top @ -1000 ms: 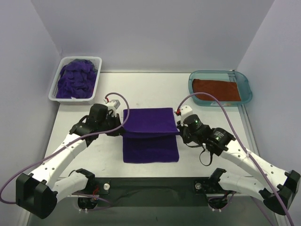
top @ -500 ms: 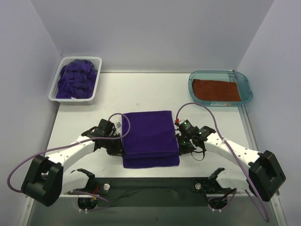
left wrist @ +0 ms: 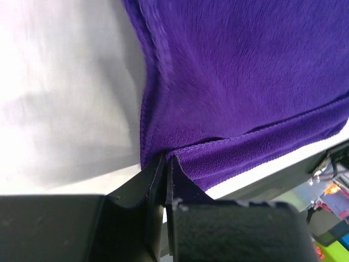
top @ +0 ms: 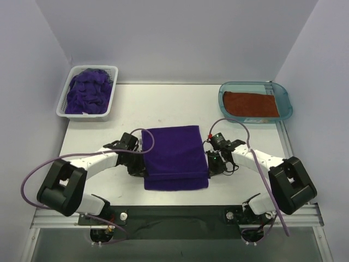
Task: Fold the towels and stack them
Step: Fold the towel
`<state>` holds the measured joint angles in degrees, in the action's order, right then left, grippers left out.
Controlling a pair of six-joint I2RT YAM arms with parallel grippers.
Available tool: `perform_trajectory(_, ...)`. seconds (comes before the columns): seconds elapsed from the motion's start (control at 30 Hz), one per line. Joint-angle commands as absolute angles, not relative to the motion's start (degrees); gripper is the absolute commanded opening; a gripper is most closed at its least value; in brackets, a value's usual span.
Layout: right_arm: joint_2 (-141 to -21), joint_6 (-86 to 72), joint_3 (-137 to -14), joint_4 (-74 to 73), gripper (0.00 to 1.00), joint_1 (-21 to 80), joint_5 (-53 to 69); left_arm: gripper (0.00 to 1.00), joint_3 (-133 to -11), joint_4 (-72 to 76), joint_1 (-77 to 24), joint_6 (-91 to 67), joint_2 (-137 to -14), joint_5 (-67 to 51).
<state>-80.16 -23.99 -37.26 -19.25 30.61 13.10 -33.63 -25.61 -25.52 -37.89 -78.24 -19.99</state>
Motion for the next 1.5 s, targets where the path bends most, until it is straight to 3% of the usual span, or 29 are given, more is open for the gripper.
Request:
perform_trajectory(0.0,-82.61,-22.24,-39.11,-18.46,0.00,27.34,11.25,0.00,-38.92,-23.11,-24.44,-34.90,-84.61,-10.47)
perform_trajectory(0.2,-81.66,-21.45,-43.33,-18.46,0.00,25.40,11.34,0.00,-49.20,-28.28,-23.55,-30.24,-90.44,-9.49)
perform_trajectory(0.57,-70.15,-21.36,-45.88,-22.76,0.00,25.31,13.09,0.00,-51.06,-35.50,-23.55,-26.37,-76.22,-4.75)
perform_trajectory(0.9,-65.65,-23.11,-43.95,-25.40,0.00,25.49,20.29,0.00,-49.40,-38.67,-23.55,-24.79,-72.25,-6.33)
perform_trajectory(1.47,-83.05,-23.99,-35.07,-17.14,0.00,27.86,26.81,0.02,-38.50,-32.70,-23.73,-29.18,-79.62,-7.38)
